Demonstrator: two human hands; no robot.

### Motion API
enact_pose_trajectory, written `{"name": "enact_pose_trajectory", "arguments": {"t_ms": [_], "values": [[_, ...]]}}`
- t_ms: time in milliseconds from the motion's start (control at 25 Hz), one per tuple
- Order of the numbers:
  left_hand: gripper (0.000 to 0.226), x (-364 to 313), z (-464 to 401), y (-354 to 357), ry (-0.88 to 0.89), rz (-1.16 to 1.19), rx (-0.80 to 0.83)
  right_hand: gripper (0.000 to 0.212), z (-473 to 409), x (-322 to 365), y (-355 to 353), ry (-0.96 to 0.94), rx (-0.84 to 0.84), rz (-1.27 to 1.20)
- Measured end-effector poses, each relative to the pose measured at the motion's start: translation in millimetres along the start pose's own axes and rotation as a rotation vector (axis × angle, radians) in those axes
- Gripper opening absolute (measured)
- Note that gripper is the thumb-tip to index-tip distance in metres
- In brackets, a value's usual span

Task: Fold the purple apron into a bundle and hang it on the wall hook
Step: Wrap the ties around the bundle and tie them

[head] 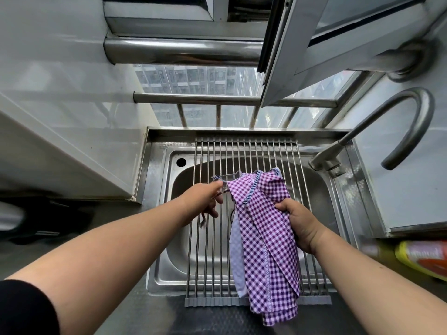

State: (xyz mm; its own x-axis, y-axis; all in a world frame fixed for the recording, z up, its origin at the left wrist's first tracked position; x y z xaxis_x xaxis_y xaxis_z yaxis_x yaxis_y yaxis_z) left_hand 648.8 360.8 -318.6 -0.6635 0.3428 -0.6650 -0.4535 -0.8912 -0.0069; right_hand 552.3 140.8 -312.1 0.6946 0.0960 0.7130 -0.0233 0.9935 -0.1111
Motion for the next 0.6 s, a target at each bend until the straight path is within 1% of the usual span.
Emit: {"name": "enact_pose_trajectory", "arguments": {"t_ms": [40,120,200,240,320,440,480,520,560,600], "values": [[0.047,-4,3,-3,0.053,-0.165,-0.016,0.025,-3,-2,-2,0.0,-0.019,0.001],[0.039,-20,12,-4,0.225,-0.535,-0.061,0.028,-12,-10,-2,0.031,-0.046,0.007],[0.037,-40,26,5,0.433,-0.906,-0.069,0.037,-19,-22,3,0.107,-0.058,-0.025],[0.037,-50,35,15,0.573,-1.088,-0.064,0.038,-21,-27,7,0.145,-0.059,-0.046],[0.036,-62,51,44,0.851,-1.356,0.018,0.038,-24,-36,11,0.206,-0.069,-0.049],[0.031,-64,71,96,1.145,-1.515,0.279,0.037,-26,-40,11,0.244,-0.122,-0.026],[0.031,-62,73,112,1.186,-1.578,0.353,0.036,-27,-41,10,0.254,-0.138,-0.025],[0.032,-57,68,125,1.152,-1.656,0.407,0.035,-27,-44,9,0.266,-0.153,-0.022],[0.032,-51,61,133,1.07,-1.721,0.434,0.035,-27,-46,10,0.277,-0.16,-0.015],[0.03,-45,50,139,0.938,-1.757,0.436,0.034,-27,-48,10,0.285,-0.161,-0.015]]}}
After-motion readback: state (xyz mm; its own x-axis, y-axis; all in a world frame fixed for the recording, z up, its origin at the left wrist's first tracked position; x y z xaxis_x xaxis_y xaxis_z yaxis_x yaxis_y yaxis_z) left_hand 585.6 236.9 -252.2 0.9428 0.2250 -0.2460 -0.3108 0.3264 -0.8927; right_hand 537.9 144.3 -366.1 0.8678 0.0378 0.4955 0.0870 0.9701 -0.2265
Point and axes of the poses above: each hand's wrist, its own z-axis away from the middle knuckle, its own y-axis out of the palm, x = y × z, the point moved 10 cm from there along -z, towards the middle knuckle, and after that the axes turned 10 degrees about z, right-handed, at the moved point
